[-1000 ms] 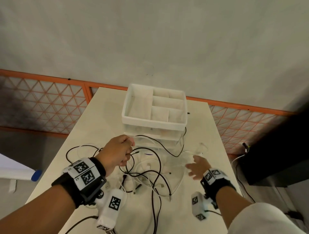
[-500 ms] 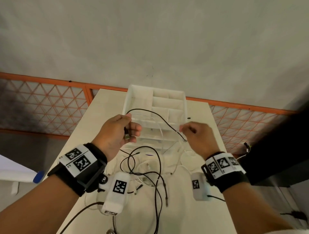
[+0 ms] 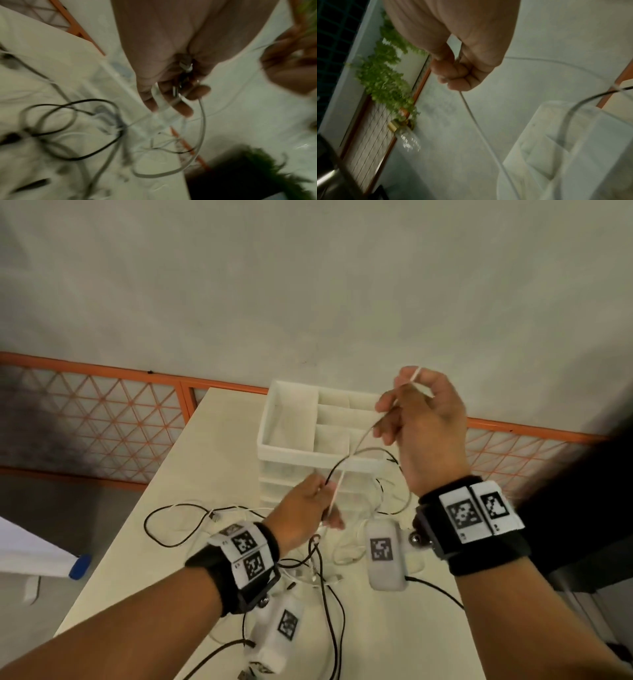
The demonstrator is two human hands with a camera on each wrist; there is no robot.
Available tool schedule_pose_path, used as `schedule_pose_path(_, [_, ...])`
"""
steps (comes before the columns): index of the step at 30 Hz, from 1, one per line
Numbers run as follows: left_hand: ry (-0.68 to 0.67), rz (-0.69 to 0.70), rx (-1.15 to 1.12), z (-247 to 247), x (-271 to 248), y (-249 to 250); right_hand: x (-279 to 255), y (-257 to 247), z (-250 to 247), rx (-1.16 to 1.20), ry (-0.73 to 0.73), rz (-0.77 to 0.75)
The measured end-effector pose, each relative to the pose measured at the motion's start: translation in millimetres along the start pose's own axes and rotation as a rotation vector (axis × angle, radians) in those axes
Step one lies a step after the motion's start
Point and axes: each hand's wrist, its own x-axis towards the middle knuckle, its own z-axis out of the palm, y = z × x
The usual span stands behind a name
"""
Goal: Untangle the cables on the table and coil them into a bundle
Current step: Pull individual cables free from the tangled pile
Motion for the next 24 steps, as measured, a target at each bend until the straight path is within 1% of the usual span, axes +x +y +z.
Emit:
schedule_pose_path(2, [0.096, -0.077, 0.059, -10.5, -1.4, -28.3, 11.7, -2.1, -12.1, 0.006, 0.127, 0.002])
schedule_pose_path(3, [0.139, -0.114, 0.034, -16.8, -2.9, -38.9, 16.0, -0.8, -19.8, 0.006, 0.171, 0.017])
schedule_pose_path(5, [0.205, -0.199, -0.069, -30.0, -5.0, -52.0, 20.6, 5.0, -33.9, 0.005, 0.253, 0.035])
schedule_pose_path(7, [0.267, -0.285, -0.2, -41.2, -6.1, -54.0, 23.1, 12.1, -43.9, -0.005, 0.343, 0.051])
schedule_pose_path(9, [0.307, -0.328, -0.352, -50.6, -5.7, -49.8, 30.3, 23.2, -54.5, -0.052, 0.414, 0.097])
schedule_pose_path(10, [0.322, -0.339, -0.426, -54.9, -5.3, -46.5, 34.7, 30.4, -59.9, -0.11, 0.423, 0.14])
schedule_pose_path(11, [0.335, -0.347, -0.498, -59.1, -5.3, -43.3, 37.9, 38.0, -64.3, -0.186, 0.403, 0.201])
schedule_pose_path(13, [0.333, -0.335, -0.637, -65.2, -5.7, -35.7, 35.6, 54.2, -68.1, -0.316, 0.31, 0.341])
schedule_pose_path(14, [0.314, -0.314, -0.676, -67.5, -6.3, -32.3, 30.5, 60.4, -66.9, -0.34, 0.272, 0.383])
schedule_pose_path(15, [0.29, -0.293, -0.672, -69.0, -7.3, -30.2, 25.3, 63.9, -64.5, -0.345, 0.242, 0.381])
schedule_pose_path(17, [0.246, -0.285, -0.53, -70.6, -11.5, -32.8, 19.3, 60.2, -57.4, -0.302, 0.204, 0.275])
schedule_pose_path(19, [0.21, -0.333, -0.29, -71.4, -18.1, -42.7, 23.9, 44.9, -52.5, -0.23, 0.232, 0.135])
schedule_pose_path(21, [0.178, -0.411, -0.089, -73.7, -25.7, -57.1, 32.1, 26.0, -51.3, -0.166, 0.252, 0.041])
schedule_pose_path(22, [0.157, -0.45, -0.036, -74.8, -28.7, -63.1, 35.5, 18.2, -51.6, -0.148, 0.247, 0.018])
schedule_pose_path(24, [0.121, -0.494, -0.017, -74.9, -32.7, -68.2, 39.2, 14.8, -53.2, -0.182, 0.237, 0.021])
